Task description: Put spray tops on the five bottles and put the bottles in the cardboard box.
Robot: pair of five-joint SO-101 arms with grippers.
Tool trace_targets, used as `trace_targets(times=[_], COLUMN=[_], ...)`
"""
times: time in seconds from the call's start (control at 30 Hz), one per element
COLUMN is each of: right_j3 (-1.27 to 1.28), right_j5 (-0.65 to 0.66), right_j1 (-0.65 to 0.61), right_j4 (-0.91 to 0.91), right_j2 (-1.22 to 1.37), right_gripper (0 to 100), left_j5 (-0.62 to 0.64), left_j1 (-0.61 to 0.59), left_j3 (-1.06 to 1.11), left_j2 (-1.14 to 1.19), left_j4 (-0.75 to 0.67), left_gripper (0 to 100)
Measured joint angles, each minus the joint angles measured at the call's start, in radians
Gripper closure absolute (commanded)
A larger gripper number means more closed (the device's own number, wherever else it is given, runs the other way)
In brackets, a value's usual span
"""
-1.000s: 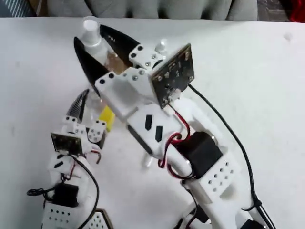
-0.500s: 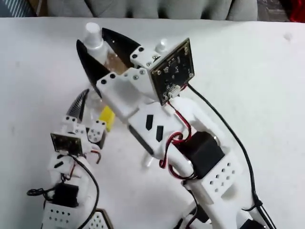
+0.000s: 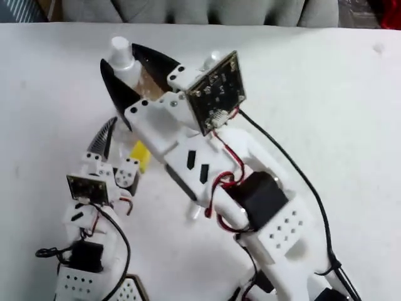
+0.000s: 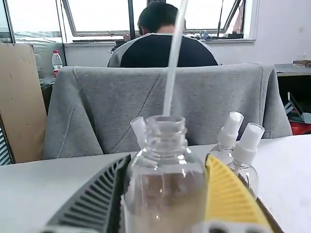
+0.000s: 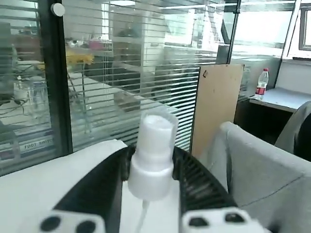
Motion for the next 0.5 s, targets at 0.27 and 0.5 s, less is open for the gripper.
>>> trace_targets(times=[0.27, 0.5], right_j3=[0.104, 0.126], right_j5=[0.000, 0.000], right_j1=[0.000, 0.003], right_j4=[-0.057, -0.057], right_j2=[0.002, 0.075], right_gripper=[98.4, 98.4], left_j5=[0.000, 0.000], left_j1=[0.000, 0.000], left_j3=[0.000, 0.000], left_j2=[0.000, 0.000], left_j4=[0.000, 0.000], left_gripper=[98, 98])
